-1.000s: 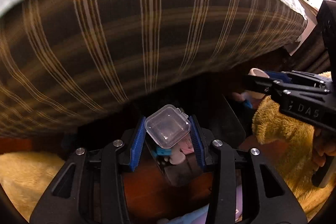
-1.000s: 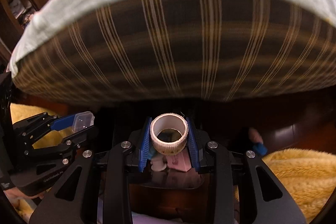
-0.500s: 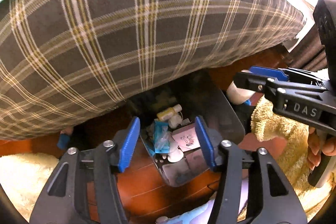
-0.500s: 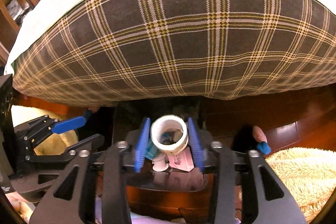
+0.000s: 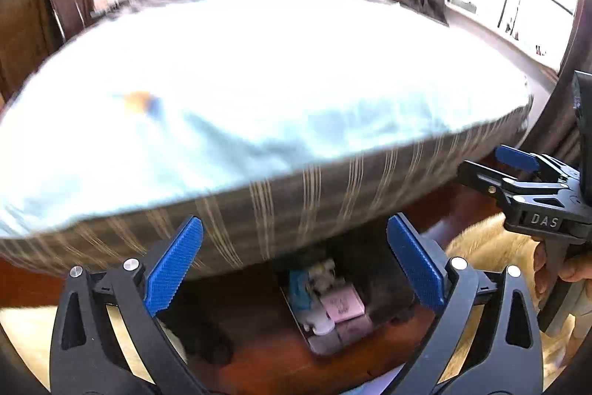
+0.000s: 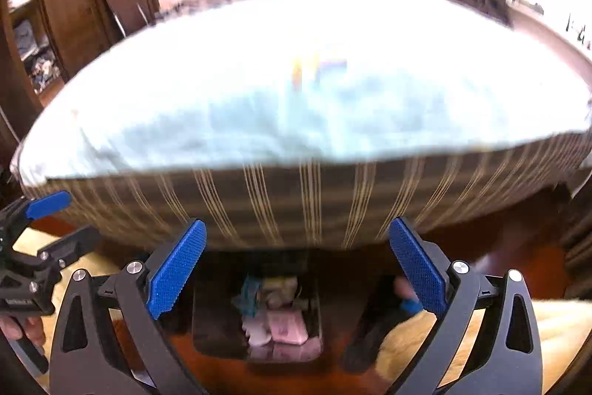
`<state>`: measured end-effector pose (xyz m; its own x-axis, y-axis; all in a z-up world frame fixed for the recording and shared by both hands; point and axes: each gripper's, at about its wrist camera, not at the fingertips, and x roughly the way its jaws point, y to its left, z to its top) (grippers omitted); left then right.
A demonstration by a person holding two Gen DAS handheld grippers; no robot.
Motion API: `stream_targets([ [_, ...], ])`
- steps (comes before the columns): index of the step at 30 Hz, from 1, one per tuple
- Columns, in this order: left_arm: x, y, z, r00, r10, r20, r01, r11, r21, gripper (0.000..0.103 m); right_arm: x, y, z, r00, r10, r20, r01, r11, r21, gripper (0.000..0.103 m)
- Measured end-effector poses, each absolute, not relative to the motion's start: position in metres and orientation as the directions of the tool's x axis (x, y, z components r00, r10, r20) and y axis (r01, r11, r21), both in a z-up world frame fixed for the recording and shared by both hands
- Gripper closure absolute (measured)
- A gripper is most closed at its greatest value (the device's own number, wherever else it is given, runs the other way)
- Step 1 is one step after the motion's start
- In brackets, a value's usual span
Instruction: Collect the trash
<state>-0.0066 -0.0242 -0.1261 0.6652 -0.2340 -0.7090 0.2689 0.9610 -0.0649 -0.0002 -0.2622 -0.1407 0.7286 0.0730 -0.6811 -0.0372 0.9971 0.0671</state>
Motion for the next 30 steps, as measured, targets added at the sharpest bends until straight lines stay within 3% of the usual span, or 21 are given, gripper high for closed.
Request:
stream_targets([
  [6,-0.023,-0.022,-0.078,0.774,-0.114,-0.623,0.201,0.977,0.07,0.008,-0.023,-0.262,-0.09,0.814,-0.064,-0.577,0.043,0.998,-0.051,0.003],
  [14,-0.04,-0.015,-0.053,0.82,-0.134,-0.556,0.185,0.982,0.036,0.008,-0.056,-0.276,-0.049,0.89,-0.09,-0.448,0.09,0.996,-0.022,0.003],
  [20,-0.045,-0.01,-0.047,0.821,-0.178,-0.542,0.202,0.979,-0.016,0.008,-0.064,-0.272,-0.045,0.899,-0.065,-0.433,0.072,0.997,-0.001,0.003],
  [30,-0.046,-0.013,-0.049,0.826,-0.149,-0.544,0.185,0.983,0.012,0.008,-0.06,-0.267,-0.048,0.893,-0.047,-0.447,0.06,0.998,0.015,0.003],
])
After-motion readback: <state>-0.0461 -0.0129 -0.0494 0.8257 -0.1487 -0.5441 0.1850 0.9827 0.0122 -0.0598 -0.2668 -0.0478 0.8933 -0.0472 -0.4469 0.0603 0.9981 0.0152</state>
